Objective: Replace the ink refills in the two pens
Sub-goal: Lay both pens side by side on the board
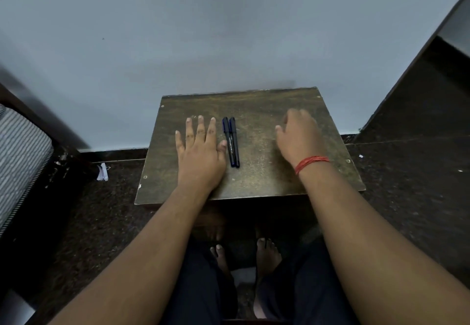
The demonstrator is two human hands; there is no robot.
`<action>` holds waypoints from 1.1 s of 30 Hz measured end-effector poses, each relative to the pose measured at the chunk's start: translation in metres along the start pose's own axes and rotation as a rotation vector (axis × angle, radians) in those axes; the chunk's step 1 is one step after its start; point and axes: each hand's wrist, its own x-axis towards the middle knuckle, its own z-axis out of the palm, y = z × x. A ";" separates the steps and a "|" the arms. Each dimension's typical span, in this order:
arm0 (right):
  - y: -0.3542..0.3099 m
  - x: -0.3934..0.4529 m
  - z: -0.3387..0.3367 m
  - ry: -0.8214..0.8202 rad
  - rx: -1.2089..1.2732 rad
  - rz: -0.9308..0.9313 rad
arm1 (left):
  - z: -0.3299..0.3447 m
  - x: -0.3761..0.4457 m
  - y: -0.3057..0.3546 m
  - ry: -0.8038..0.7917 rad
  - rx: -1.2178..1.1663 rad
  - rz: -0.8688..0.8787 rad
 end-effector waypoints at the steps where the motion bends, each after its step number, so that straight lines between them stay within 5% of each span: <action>1: 0.009 0.001 -0.006 -0.001 -0.013 0.037 | 0.001 0.000 0.001 -0.001 -0.008 0.006; 8: 0.022 0.004 -0.001 -0.136 -0.068 0.162 | 0.005 -0.001 0.004 -0.032 -0.032 0.007; 16: -0.022 -0.002 0.030 -0.187 -0.049 0.014 | 0.007 -0.002 0.007 -0.043 -0.061 -0.018; 33: -0.039 -0.016 0.039 -0.108 -0.022 -0.063 | 0.004 0.000 0.010 0.008 -0.017 0.015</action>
